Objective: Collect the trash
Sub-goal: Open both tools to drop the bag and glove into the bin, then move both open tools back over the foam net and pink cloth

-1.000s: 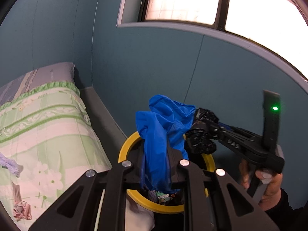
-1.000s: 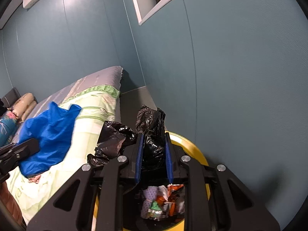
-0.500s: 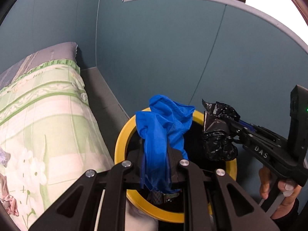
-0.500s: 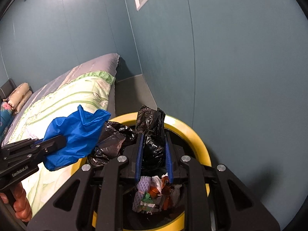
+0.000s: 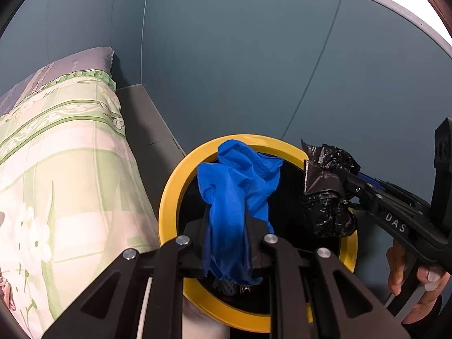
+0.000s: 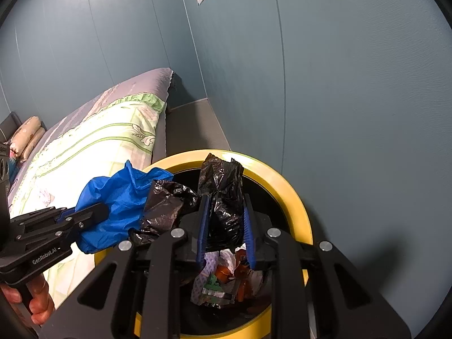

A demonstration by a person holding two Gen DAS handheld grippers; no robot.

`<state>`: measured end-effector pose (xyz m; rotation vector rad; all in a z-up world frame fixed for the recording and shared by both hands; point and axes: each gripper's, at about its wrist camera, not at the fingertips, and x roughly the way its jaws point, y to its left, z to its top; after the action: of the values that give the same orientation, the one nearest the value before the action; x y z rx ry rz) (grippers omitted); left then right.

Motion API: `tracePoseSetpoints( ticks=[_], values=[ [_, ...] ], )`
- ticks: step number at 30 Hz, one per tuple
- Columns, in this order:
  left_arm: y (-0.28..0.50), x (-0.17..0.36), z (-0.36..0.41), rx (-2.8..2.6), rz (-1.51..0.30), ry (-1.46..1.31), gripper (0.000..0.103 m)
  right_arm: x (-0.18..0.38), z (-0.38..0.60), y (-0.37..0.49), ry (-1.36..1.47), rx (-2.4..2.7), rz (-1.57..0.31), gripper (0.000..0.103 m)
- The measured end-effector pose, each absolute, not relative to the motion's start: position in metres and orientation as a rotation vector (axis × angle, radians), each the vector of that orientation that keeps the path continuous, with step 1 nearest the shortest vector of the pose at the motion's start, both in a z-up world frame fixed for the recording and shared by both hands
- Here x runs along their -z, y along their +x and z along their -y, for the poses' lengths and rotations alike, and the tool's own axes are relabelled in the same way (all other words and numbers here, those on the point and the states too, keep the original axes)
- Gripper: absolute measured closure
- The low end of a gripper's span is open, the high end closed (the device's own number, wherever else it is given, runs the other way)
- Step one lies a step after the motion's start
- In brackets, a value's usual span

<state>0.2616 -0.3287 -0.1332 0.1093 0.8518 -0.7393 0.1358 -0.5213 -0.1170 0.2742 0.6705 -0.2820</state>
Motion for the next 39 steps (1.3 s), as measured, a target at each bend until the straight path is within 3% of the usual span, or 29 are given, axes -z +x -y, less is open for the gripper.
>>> tracePoseSetpoints(
  ticks=[4,11,21,26,29,34,39],
  values=[
    [0.264,0.133,0.329,0.74,-0.855,0.105,0.084,0.117,0.521,0.136,0.27,0.287,-0.67,0.082],
    [0.262,0.13,0.318,0.717,-0.844,0.062,0.046,0.117,0.525,0.134,0.293,0.304,-0.657,0.068],
    [0.262,0.12,0.29,0.676,-0.819,0.012,0.023,0.108,0.523,0.131,0.318,0.303,-0.625,0.057],
    [0.262,0.109,0.267,0.641,-0.78,-0.015,0.015,0.101,0.512,0.131,0.31,0.279,-0.613,0.054],
    [0.264,0.104,0.254,0.612,-0.763,-0.027,0.011,0.093,0.503,0.129,0.303,0.259,-0.597,0.045],
    [0.264,0.099,0.222,0.564,-0.747,-0.05,0.01,0.081,0.484,0.132,0.282,0.225,-0.578,0.037],
    [0.264,0.096,0.187,0.502,-0.739,-0.082,0.008,0.071,0.46,0.139,0.264,0.18,-0.577,0.034]
  ],
)
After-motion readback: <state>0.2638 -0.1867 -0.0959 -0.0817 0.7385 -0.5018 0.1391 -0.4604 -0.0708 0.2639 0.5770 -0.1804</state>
